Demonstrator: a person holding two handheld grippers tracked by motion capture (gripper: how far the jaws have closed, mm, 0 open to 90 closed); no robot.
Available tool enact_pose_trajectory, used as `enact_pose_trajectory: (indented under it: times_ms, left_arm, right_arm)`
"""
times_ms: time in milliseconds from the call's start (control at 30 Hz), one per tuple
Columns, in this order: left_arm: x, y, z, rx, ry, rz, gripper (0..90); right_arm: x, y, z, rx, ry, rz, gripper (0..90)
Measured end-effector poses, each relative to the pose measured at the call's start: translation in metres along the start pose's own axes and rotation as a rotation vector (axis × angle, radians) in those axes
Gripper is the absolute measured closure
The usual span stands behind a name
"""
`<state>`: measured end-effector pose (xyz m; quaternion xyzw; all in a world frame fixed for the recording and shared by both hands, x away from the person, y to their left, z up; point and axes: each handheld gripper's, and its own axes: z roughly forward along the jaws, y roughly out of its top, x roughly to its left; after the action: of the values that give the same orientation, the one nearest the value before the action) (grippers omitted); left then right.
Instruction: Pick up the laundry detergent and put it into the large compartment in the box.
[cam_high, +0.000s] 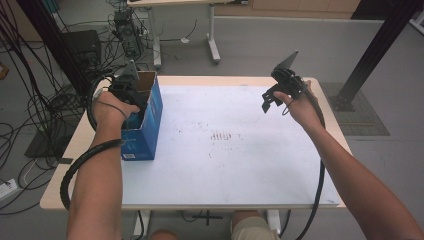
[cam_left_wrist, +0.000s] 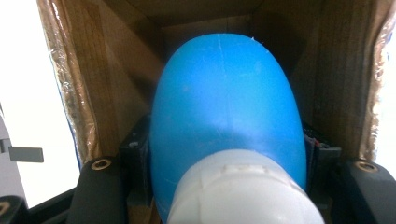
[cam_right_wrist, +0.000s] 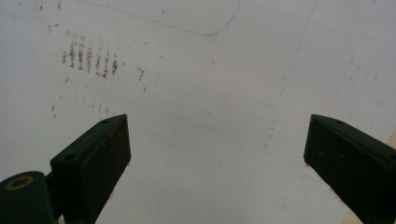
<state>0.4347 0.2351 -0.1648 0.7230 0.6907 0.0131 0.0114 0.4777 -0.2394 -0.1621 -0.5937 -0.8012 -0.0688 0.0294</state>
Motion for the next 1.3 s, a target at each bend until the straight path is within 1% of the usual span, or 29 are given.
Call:
enact_pose_trajectory:
  times_ms: [533,1300]
  left_arm:
    - [0.0003,-0.0007,0.0,-0.003,-0.002,-0.001,37.0]
    - [-0.0004,-0.0004,0.0002,-0.004,-0.002,0.001,37.0]
  right_arm:
    - [-0.0034,-0.0022,0.0,-0.004,0.003,0.004,7.1]
    - [-0.0034,-0.0026,-0.001,-0.005,0.002,0.005,7.1]
